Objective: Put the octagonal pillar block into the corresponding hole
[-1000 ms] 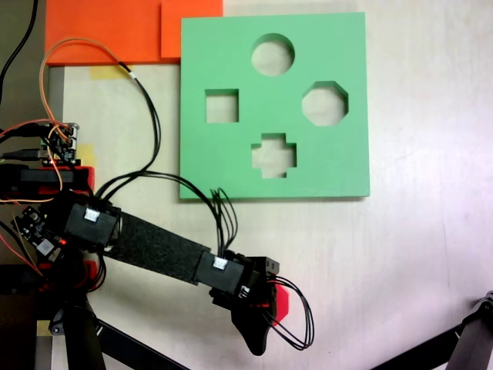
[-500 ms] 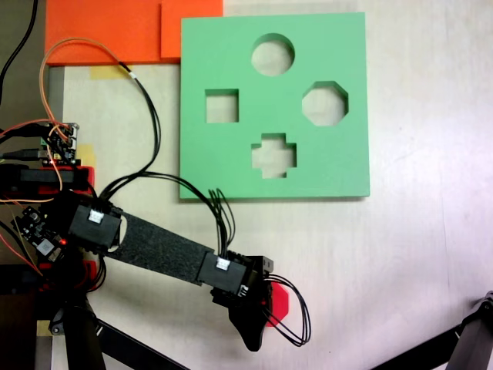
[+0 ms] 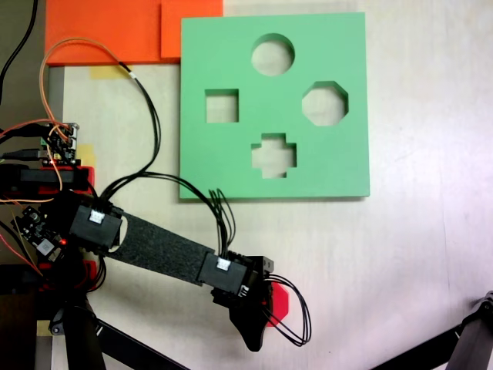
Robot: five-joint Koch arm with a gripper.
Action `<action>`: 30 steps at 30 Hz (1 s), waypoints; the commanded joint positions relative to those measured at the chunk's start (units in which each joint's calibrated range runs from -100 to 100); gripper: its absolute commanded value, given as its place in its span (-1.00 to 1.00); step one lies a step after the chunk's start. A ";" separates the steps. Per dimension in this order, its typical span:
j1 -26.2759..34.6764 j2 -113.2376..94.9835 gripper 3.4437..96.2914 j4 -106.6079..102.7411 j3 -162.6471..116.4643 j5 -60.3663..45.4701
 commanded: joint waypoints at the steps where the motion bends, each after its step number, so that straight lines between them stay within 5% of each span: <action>1: 0.00 -0.07 0.56 2.36 0.89 -0.54; 5: -0.05 -0.21 0.04 2.36 0.59 -0.49; 7: -0.05 -0.21 -0.06 2.46 0.49 -0.54; 30: -1.51 -2.44 -0.41 2.27 -0.71 -0.44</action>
